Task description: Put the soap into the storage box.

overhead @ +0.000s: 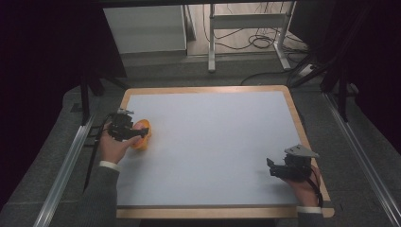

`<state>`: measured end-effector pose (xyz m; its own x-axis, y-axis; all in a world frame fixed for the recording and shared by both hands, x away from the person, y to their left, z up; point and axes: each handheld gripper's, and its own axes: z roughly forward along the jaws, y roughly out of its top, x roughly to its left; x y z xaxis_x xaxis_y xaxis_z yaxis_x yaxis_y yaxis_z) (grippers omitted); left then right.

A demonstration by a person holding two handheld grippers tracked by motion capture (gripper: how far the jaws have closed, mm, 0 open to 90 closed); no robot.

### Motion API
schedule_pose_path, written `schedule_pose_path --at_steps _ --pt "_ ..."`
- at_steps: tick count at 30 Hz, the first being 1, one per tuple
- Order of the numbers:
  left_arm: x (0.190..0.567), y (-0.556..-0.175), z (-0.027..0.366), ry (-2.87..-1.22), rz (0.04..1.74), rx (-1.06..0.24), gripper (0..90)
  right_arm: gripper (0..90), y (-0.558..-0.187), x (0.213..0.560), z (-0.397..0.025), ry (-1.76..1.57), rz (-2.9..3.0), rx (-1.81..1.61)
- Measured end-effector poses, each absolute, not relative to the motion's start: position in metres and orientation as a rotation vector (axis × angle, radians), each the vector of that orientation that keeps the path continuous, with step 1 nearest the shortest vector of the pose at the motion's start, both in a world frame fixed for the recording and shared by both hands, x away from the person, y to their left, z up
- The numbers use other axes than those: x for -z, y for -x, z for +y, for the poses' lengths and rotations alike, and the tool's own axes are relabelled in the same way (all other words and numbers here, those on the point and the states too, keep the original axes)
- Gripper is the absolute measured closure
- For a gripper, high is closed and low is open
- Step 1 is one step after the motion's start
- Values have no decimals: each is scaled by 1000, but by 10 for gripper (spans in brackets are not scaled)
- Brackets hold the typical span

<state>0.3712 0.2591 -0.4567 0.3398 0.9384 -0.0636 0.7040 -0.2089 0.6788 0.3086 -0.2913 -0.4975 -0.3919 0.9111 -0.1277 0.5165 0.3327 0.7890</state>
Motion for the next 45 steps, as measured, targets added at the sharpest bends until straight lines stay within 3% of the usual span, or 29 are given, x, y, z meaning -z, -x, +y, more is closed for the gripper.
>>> schedule_pose_path --at_steps 17,34,45 --pt "449 -324 232 -1992 1212 -495 247 64 -309 495 -289 -1225 2034 -917" --pt "495 -274 239 -1899 1170 -400 253 64 -308 496 -285 -1206 2041 -925" --pt "505 -273 248 -1906 1202 -389 253 64 -308 496 -281 -1187 2049 -924"
